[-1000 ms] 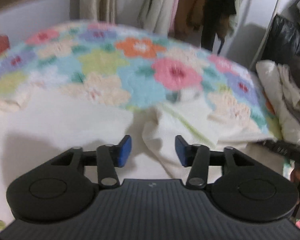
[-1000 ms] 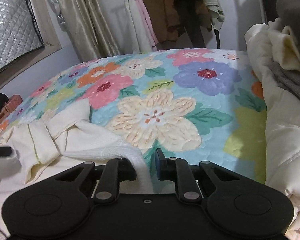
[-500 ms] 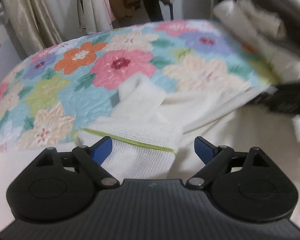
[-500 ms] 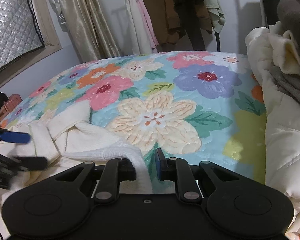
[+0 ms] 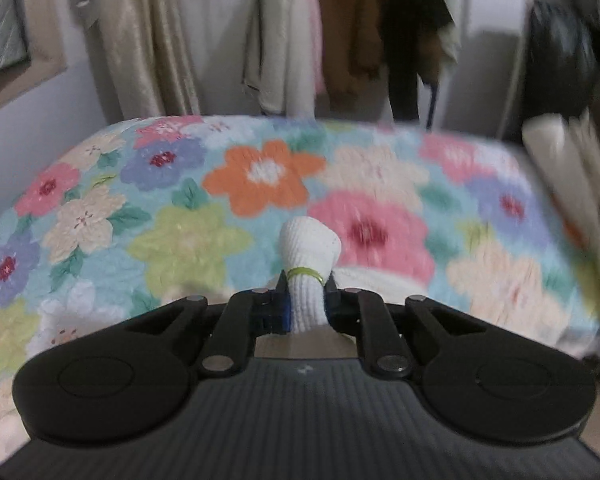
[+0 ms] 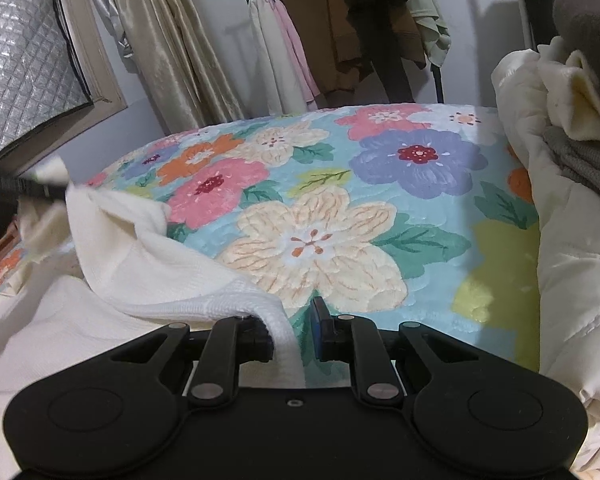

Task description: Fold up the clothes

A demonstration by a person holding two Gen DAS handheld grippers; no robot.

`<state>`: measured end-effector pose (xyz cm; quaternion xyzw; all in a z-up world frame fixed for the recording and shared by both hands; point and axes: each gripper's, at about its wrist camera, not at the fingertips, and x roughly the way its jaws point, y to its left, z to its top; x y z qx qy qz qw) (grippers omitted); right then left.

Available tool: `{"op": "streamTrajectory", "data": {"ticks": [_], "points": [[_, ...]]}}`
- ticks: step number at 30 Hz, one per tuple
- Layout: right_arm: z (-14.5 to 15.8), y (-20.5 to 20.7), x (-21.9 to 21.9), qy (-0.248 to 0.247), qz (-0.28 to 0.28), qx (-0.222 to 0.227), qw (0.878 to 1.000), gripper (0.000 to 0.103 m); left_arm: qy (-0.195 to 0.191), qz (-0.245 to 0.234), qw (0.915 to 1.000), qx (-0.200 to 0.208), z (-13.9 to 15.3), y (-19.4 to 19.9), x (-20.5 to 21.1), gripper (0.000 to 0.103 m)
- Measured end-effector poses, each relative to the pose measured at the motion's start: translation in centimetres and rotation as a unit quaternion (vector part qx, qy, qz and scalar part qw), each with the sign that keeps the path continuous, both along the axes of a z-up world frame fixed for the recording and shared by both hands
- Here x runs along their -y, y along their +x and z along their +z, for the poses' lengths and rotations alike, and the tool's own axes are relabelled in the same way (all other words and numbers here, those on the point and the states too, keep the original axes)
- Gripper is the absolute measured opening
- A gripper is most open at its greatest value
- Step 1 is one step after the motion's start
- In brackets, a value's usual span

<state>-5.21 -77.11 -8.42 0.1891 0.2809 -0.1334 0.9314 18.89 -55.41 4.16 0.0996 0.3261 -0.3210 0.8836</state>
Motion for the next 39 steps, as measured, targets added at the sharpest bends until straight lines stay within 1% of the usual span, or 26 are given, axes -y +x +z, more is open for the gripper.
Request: {"op": "streamTrajectory", "data": {"ticks": [2, 4, 6, 7, 8, 9, 11, 12, 14, 16, 17, 19, 20, 21, 22, 23, 24, 25, 28, 31, 32, 34, 37, 38, 39], "points": [[0.0, -0.1, 0.1, 0.001, -0.003, 0.004, 1.000, 0.019, -0.023, 0.007, 0.9997, 0.011, 2.0, 1.4, -0.2, 0.011], [0.2, -0.3, 0.2, -0.001, -0.010, 0.010, 1.000, 0.019, -0.059, 0.011, 0.9981, 0.013, 3.5, 3.1, -0.7, 0.011], [0.3, -0.5, 0.2, -0.003, -0.016, 0.017, 1.000, 0.018, -0.107, 0.017, 0.9940, 0.016, 4.4, 4.4, -1.7, 0.011], [0.4, -0.6, 0.3, -0.004, -0.019, 0.020, 1.000, 0.006, -0.101, 0.013, 0.9946, 0.017, 4.1, 5.1, -2.1, 0.013], [0.2, -0.6, 0.5, -0.003, -0.028, 0.015, 0.999, 0.003, -0.095, 0.010, 0.9952, 0.018, 3.8, 5.8, -2.4, 0.017], [0.1, -0.7, 0.7, -0.003, -0.036, 0.011, 0.999, 0.004, -0.090, 0.007, 0.9958, 0.019, 3.4, 6.5, -2.8, 0.021], [-0.5, -0.8, 1.3, 0.007, -0.045, 0.007, 0.999, 0.003, -0.062, 0.009, 0.9979, -0.014, 1.7, 7.6, -3.7, 0.021], [-0.5, -0.7, 1.3, 0.004, -0.046, 0.005, 0.999, 0.003, -0.058, 0.006, 0.9974, -0.043, 0.6, 7.8, -4.4, 0.021], [-0.5, -0.6, 1.2, -0.001, -0.049, 0.001, 0.999, 0.003, -0.068, -0.002, 0.9950, -0.073, -0.8, 7.6, -5.5, 0.021], [-0.6, -0.4, 1.1, -0.007, -0.051, -0.003, 0.999, 0.003, -0.075, 0.005, 0.9934, -0.086, -2.0, 6.6, -6.7, 0.018], [-0.6, -0.4, 1.1, -0.010, -0.053, -0.005, 0.999, 0.003, -0.076, 0.014, 0.9934, -0.085, -2.3, 6.4, -7.1, 0.013], [-0.6, -0.2, 1.0, -0.015, -0.055, -0.009, 0.998, 0.003, -0.074, 0.030, 0.9937, -0.079, -2.7, 6.3, -7.9, 0.011], [-0.6, -0.2, 1.0, -0.018, -0.057, -0.011, 0.998, 0.004, -0.073, 0.037, 0.9942, -0.069, -2.5, 6.6, -8.2, 0.010], [-0.6, -0.1, 1.0, -0.021, -0.058, -0.013, 0.998, 0.004, -0.084, 0.047, 0.9938, -0.057, -1.9, 7.0, -8.7, 0.010], [-0.7, 0.0, 0.9, -0.023, -0.059, -0.015, 0.998, 0.004, -0.103, 0.058, 0.9919, -0.047, -1.2, 7.6, -9.5, 0.010], [-0.7, 0.1, 0.9, -0.026, -0.061, -0.017, 0.998, 0.004, -0.149, 0.077, 0.9850, -0.039, -0.2, 8.4, -10.8, 0.010], [-0.7, 0.1, 0.9, -0.029, -0.062, -0.019, 0.997, 0.004, -0.209, 0.097, 0.9723, -0.039, 0.4, 9.0, -12.3, 0.010], [-0.8, 0.2, 0.9, -0.028, -0.063, -0.020, 0.997, 0.004, -0.268, 0.118, 0.9556, -0.039, 1.1, 9.7, -13.8, 0.010], [-1.2, 0.3, 1.1, -0.024, -0.063, -0.022, 0.997, 0.004, -0.287, 0.163, 0.9432, -0.035, 1.1, 12.1, -14.8, 0.010], [-1.1, 0.4, 0.9, -0.028, -0.067, -0.021, 0.997, 0.004, -0.217, 0.178, 0.9591, -0.037, 0.4, 14.8, -12.2, 0.009], [-1.0, 0.5, 0.8, -0.033, -0.068, -0.023, 0.997, 0.004, -0.215, 0.184, 0.9582, -0.041, 0.3, 15.5, -11.6, 0.009], [-1.0, 0.6, 0.7, -0.040, -0.072, -0.024, 0.996, 0.004, -0.233, 0.179, 0.9552, -0.038, 0.7, 16.2, -10.2, 0.009], [-0.9, 0.5, 0.7, -0.048, -0.085, -0.022, 0.995, 0.004, -0.268, 0.130, 0.9546, -0.002, 1.7, 15.2, -9.1, 0.009], [-0.9, 0.4, 0.9, -0.051, -0.092, -0.023, 0.994, 0.004, -0.259, 0.118, 0.9585, 0.002, 1.7, 15.0, -8.8, 0.010], [-1.0, 0.3, 1.0, -0.053, -0.099, -0.023, 0.993, 0.004, -0.233, 0.117, 0.9654, -0.003, 1.4, 15.0, -8.4, 0.013]]}}
